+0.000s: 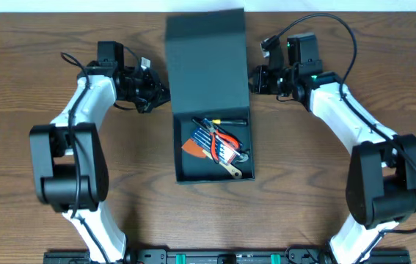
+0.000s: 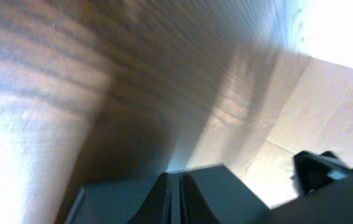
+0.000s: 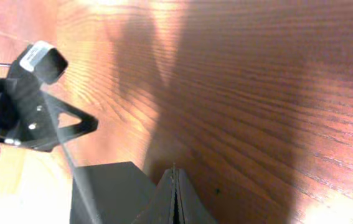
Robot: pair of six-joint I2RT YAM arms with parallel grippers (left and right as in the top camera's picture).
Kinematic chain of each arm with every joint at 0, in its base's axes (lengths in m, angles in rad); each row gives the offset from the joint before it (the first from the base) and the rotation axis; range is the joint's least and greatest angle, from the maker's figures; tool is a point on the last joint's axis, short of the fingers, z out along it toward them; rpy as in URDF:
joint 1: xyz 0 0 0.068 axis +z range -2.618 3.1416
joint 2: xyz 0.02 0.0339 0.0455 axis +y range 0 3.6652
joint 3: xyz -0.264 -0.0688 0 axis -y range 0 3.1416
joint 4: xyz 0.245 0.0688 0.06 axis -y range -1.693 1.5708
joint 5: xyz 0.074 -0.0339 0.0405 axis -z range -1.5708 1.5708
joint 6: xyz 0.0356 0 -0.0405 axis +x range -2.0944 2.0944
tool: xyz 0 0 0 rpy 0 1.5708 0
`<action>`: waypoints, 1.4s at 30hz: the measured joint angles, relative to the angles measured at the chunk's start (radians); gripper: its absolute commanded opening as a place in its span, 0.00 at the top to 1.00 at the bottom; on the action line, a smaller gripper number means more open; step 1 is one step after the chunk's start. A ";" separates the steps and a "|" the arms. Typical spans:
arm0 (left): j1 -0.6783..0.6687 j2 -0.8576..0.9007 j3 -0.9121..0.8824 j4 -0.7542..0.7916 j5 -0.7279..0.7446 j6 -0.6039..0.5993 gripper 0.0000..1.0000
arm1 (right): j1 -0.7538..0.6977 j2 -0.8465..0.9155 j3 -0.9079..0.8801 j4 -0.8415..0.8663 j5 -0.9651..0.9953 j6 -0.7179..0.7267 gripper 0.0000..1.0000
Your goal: Pack container
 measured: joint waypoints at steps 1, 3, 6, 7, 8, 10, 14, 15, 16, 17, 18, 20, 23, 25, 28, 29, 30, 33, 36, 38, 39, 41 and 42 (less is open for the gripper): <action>-0.001 -0.015 0.000 -0.025 -0.014 0.016 0.94 | 0.000 -0.005 0.000 -0.005 0.002 -0.005 0.99; -0.003 -0.047 0.000 -0.068 -0.038 0.047 0.95 | 0.000 -0.011 0.000 -0.018 0.001 -0.013 0.99; -0.013 -0.085 0.001 -0.115 -0.070 0.089 0.94 | 0.011 -0.013 0.000 -0.037 -0.011 -0.027 0.99; -0.015 -0.094 0.001 -0.126 -0.078 0.099 0.95 | 0.015 -0.013 0.000 -0.045 -0.016 -0.030 0.99; -0.018 -0.103 0.001 -0.136 -0.087 0.112 0.94 | 0.018 -0.013 0.000 -0.050 -0.018 -0.033 0.99; -0.020 -0.117 0.001 -0.150 -0.099 0.131 0.95 | 0.019 -0.013 0.000 -0.066 -0.021 -0.039 0.99; -0.019 -0.144 0.001 -0.190 -0.143 0.160 0.94 | 0.019 -0.027 0.000 -0.130 -0.019 -0.059 0.99; -0.019 -0.150 0.001 -0.202 -0.154 0.169 0.94 | 0.019 -0.034 0.000 -0.151 -0.018 -0.066 0.99; -0.019 -0.161 0.001 -0.223 -0.169 0.177 0.94 | 0.019 -0.049 0.000 -0.182 -0.014 -0.076 0.99; -0.019 -0.169 0.001 -0.240 -0.180 0.185 0.95 | 0.019 -0.063 0.000 -0.212 -0.011 -0.084 0.99; -0.019 -0.180 0.001 -0.258 -0.192 0.194 0.94 | 0.019 -0.080 0.000 -0.240 -0.008 -0.091 0.99; -0.019 -0.201 0.002 -0.298 -0.209 0.212 0.94 | 0.020 -0.123 0.000 -0.294 -0.004 -0.107 0.99; -0.019 -0.229 0.002 -0.347 -0.225 0.235 0.94 | 0.028 -0.194 0.001 -0.377 0.013 -0.129 0.99; -0.019 -0.246 0.002 -0.385 -0.239 0.248 0.94 | 0.042 -0.243 0.001 -0.444 0.037 -0.145 0.99; -0.019 -0.263 0.002 -0.432 -0.262 0.259 0.94 | 0.067 -0.296 0.002 -0.540 0.079 -0.159 0.99; -0.019 -0.268 0.002 -0.448 -0.272 0.266 0.94 | 0.075 -0.311 0.002 -0.567 0.094 -0.162 0.99; -0.019 -0.272 0.002 -0.461 -0.279 0.273 0.95 | 0.085 -0.327 0.002 -0.594 0.113 -0.165 0.99; -0.019 -0.291 0.002 -0.501 -0.315 0.284 0.92 | 0.110 -0.372 0.002 -0.664 0.171 -0.175 0.99; -0.019 -0.314 0.002 -0.534 -0.357 0.301 0.14 | 0.130 -0.418 0.002 -0.711 0.225 -0.192 0.83; -0.019 -0.332 0.002 -0.557 -0.383 0.301 0.01 | 0.145 -0.457 0.002 -0.728 0.278 -0.203 0.18; -0.019 -0.340 0.002 -0.573 -0.397 0.302 0.01 | 0.153 -0.477 0.002 -0.739 0.306 -0.211 0.01; -0.019 -0.358 0.002 -0.607 -0.417 0.301 0.01 | 0.167 -0.531 0.002 -0.776 0.363 -0.219 0.01; -0.019 -0.369 0.002 -0.628 -0.426 0.301 0.01 | 0.171 -0.551 0.002 -0.793 0.380 -0.220 0.01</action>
